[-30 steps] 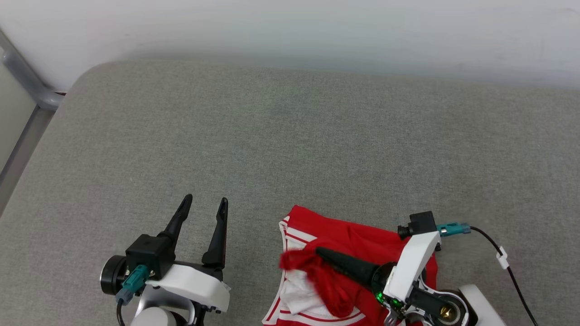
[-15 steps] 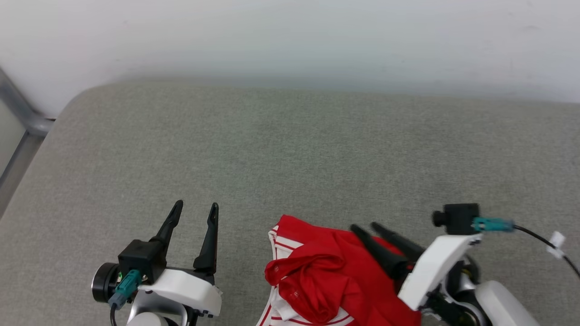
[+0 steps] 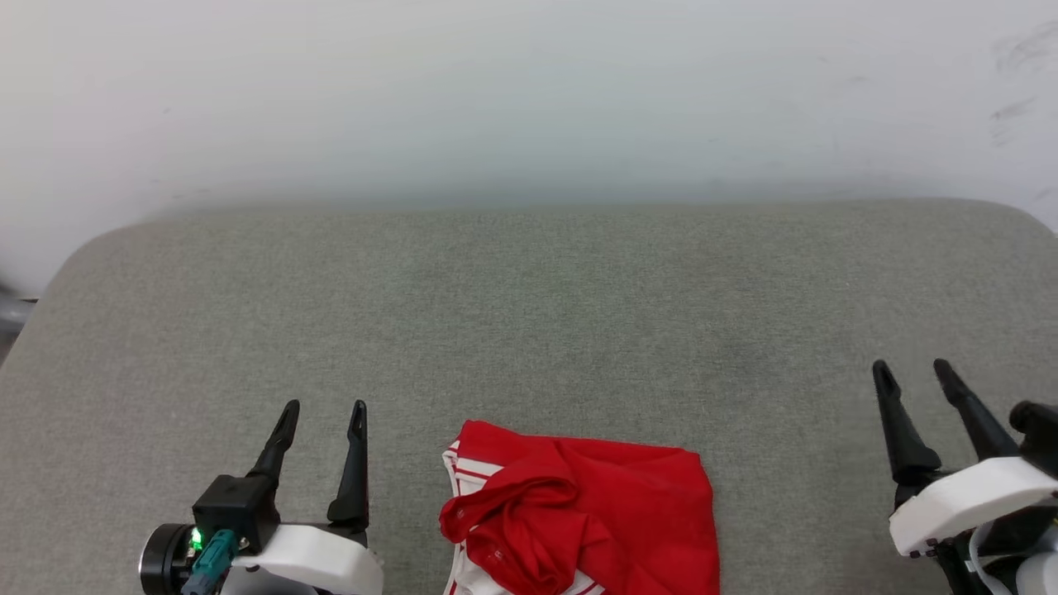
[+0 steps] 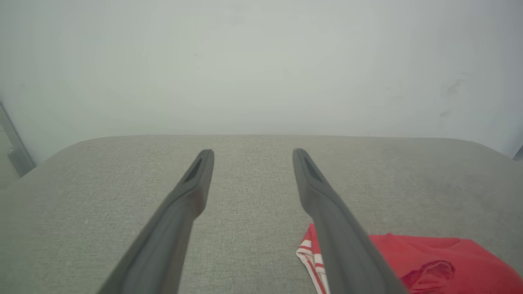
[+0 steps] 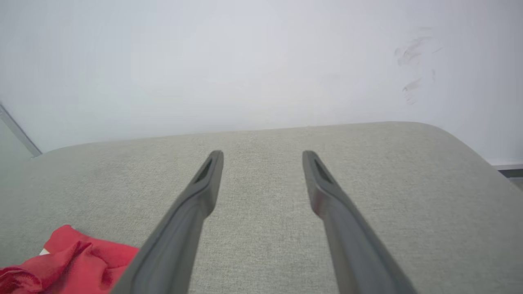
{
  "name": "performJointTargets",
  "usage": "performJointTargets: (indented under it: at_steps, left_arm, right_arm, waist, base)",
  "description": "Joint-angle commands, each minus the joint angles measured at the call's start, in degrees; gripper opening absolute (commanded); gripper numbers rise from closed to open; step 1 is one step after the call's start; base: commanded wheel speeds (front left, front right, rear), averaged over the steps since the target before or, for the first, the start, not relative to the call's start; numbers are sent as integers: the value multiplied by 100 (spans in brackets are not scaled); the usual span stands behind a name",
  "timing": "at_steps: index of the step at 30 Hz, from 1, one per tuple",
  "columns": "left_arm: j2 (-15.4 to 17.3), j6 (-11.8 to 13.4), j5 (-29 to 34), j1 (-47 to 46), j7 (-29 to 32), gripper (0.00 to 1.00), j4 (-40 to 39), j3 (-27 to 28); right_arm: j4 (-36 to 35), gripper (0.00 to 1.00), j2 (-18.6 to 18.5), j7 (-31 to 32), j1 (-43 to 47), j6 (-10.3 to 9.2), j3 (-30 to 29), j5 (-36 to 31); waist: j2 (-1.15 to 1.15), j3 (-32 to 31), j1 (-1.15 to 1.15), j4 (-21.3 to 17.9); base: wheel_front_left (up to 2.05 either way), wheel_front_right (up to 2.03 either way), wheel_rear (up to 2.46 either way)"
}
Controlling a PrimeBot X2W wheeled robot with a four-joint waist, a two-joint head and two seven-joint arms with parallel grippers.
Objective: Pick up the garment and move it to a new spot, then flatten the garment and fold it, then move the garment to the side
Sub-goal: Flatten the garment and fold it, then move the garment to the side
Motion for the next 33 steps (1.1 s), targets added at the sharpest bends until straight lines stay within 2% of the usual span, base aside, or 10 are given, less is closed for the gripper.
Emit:
performJointTargets:
  at_steps: [1,9,19,24,28,33]
  left_arm:
    - [32,41,49,63,-26,100,-44,26]
    - [95,152,181,307,-47,100,-121,109]
    - [47,133,195,357,-61,100,17,152]
    - [17,91,206,261,-63,100,75,157]
    - [-36,61,236,160,-64,100,99,199]
    - [-130,-4,303,27,-59,100,71,239]
  right_arm:
    - [-170,100,49,-73,98,-3,-80,-129]
    - [-1081,100,447,-107,697,-3,-221,-619]
    - [-1536,100,705,252,1066,-3,-99,-915]
    - [-1550,100,740,382,1071,-3,-143,-921]
    - [-1383,100,764,715,1104,-3,-353,-753]
    - [-690,100,607,1744,1099,-3,-673,-218]
  waist:
    - [0,-61,1,-83]
    - [0,-200,1,-208]
    - [0,-255,1,-229]
    - [0,-257,1,-207]
    - [0,-234,1,-152]
    - [0,-134,1,8]
  base:
    - [0,0,0]
    - [0,0,0]
    - [0,0,0]
    - [0,0,0]
    - [0,0,0]
    - [0,0,0]
